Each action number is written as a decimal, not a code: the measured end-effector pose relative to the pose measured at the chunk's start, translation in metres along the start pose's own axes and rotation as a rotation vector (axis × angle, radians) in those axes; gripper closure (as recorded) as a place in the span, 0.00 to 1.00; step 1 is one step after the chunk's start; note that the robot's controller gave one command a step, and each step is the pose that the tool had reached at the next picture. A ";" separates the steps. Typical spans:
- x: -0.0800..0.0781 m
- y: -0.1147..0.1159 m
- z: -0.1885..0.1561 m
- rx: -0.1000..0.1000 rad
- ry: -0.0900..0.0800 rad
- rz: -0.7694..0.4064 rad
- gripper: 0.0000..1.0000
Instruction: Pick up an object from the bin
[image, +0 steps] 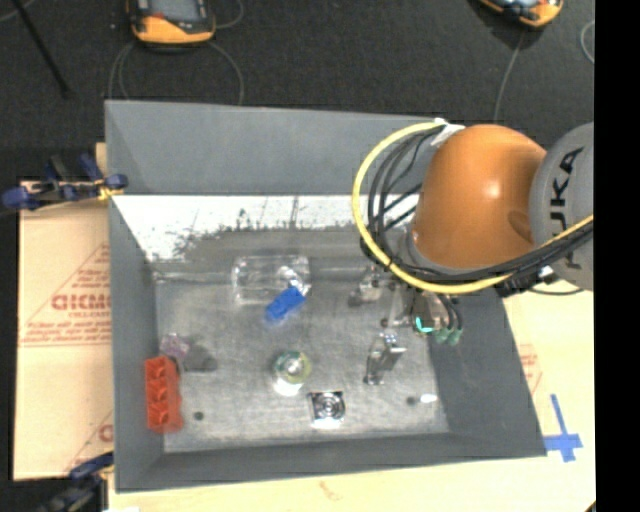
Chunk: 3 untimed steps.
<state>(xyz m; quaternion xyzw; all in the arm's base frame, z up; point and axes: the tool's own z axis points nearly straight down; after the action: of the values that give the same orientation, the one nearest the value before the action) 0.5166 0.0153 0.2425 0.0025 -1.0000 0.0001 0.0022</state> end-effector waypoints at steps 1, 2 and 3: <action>-0.003 0.008 0.113 0.001 0.000 -0.061 0.00; 0.015 0.028 0.171 -0.001 -0.019 -0.015 0.00; 0.012 0.031 0.170 0.001 -0.014 -0.017 0.00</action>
Offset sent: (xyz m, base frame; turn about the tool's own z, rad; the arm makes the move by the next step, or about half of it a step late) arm 0.0036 0.0096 -0.1089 -0.0631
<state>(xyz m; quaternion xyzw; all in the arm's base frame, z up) 0.5032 0.0465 0.0730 0.0112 -0.9999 0.0007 -0.0049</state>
